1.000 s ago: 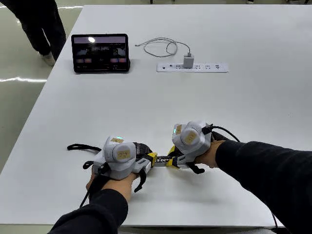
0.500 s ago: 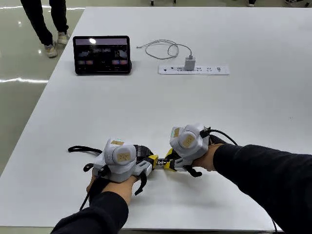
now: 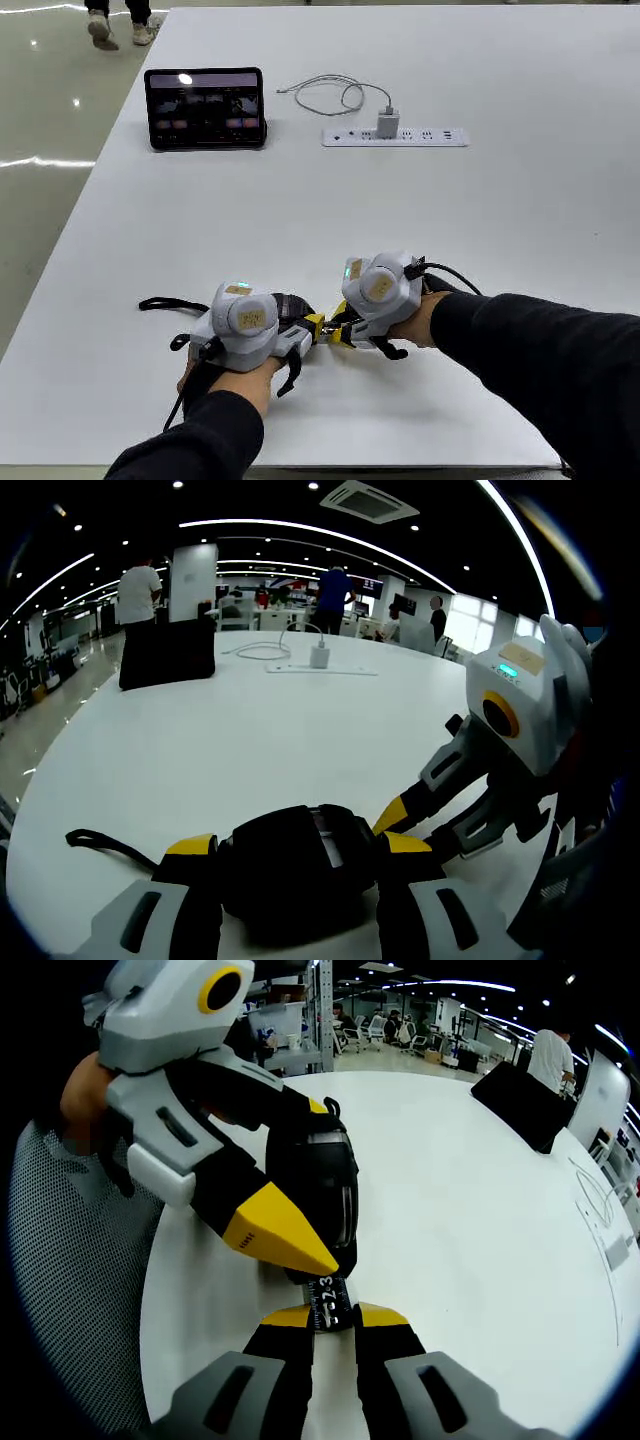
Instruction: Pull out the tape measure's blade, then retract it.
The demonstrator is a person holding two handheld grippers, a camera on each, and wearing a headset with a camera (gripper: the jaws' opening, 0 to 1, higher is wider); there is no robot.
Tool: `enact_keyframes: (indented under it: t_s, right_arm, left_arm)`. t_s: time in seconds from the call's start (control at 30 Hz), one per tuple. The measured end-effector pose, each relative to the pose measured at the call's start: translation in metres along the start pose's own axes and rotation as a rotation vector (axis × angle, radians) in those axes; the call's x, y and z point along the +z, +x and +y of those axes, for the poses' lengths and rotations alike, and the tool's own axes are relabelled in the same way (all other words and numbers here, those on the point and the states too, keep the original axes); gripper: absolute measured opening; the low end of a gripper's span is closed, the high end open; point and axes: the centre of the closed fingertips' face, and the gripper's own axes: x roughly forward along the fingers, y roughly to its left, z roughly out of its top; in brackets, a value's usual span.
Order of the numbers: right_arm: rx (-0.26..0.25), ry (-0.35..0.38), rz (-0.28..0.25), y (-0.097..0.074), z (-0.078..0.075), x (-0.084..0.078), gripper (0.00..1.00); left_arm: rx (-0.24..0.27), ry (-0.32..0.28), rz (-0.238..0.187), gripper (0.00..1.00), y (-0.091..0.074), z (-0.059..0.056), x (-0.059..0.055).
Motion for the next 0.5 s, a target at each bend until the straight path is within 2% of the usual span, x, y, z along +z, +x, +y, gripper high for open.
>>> enact_keyframes:
  t_s: [0.23,0.37,0.5]
  right_arm:
    - [0.001,-0.005,-0.007,0.0023,-0.0001,0.0022,0.12]
    - [-0.003,0.004,-0.049,-0.0003,-0.0005,0.0005,0.12]
    - [-0.005,0.008,-0.054,-0.0032,0.0002,-0.0034,0.12]
  left_arm:
    - [0.001,-0.008,-0.002,0.59,0.0002,0.0005,0.0002]
    - [-0.001,-0.010,-0.002,0.59,0.0004,0.0010,0.0003]
    - [-0.002,-0.013,-0.002,0.59,0.0001,0.0008,0.0000]
